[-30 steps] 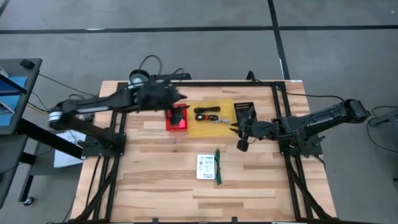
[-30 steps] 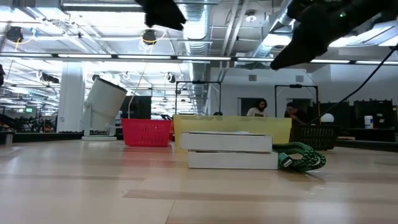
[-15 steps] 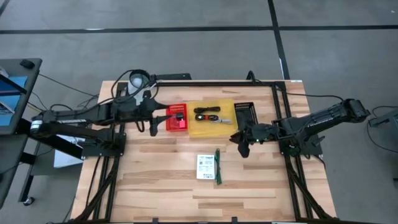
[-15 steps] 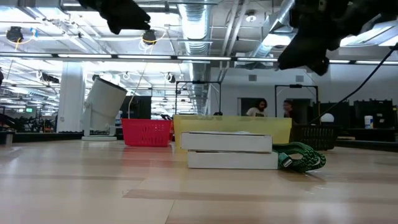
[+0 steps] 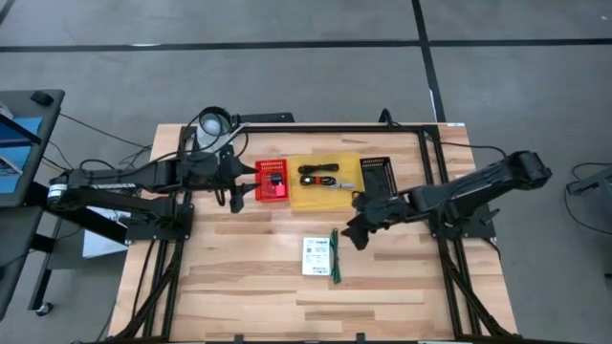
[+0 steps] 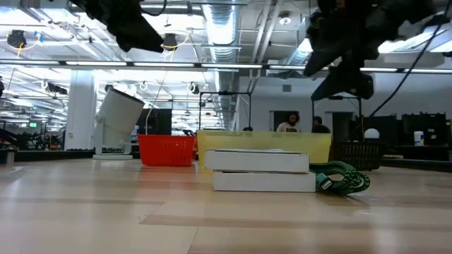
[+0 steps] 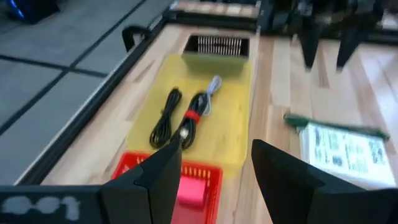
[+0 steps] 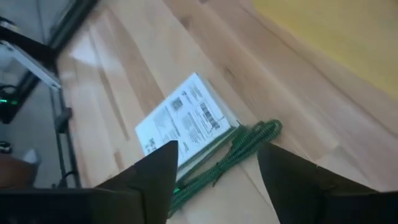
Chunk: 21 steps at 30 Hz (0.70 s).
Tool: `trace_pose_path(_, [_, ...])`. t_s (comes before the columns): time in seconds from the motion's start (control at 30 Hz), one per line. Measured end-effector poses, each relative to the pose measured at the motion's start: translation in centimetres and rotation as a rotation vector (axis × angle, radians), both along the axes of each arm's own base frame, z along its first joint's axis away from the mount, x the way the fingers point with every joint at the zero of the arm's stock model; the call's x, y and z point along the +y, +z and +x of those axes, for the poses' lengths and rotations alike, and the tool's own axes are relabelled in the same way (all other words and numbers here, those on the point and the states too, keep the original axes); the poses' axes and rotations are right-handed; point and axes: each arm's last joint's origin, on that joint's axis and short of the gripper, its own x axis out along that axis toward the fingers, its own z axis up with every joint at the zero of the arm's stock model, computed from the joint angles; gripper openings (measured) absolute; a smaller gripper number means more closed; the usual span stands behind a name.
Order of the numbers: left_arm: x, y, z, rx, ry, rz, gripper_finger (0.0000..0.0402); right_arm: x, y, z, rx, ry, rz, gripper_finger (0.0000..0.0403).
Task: Pick and place items into bin
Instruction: Put the green charger cable into the yellow bin
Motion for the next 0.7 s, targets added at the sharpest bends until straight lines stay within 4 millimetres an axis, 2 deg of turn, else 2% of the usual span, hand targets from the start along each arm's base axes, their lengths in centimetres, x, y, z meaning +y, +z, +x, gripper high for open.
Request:
trace_pose_path(0.27, [-0.4, 0.4, 0.2, -0.036, -0.081, -0.001, 0.0187, 0.4, -2.4, 1.7, 0.201, -0.038, 0.014, 0.0214])
trace_pose_path(0.5, [-0.6, 0.5, 0.3, -0.046, -0.112, 0.044, 0.0187, 2.1, -3.8, 3.4, 0.24, -0.021, 0.064, 0.0197])
trace_pose_path(0.7, [-0.6, 0.5, 0.2, -0.028, -0.129, 0.077, 0.0187, 3.3, -4.4, 4.8, 0.273, -0.027, 0.074, 0.0201])
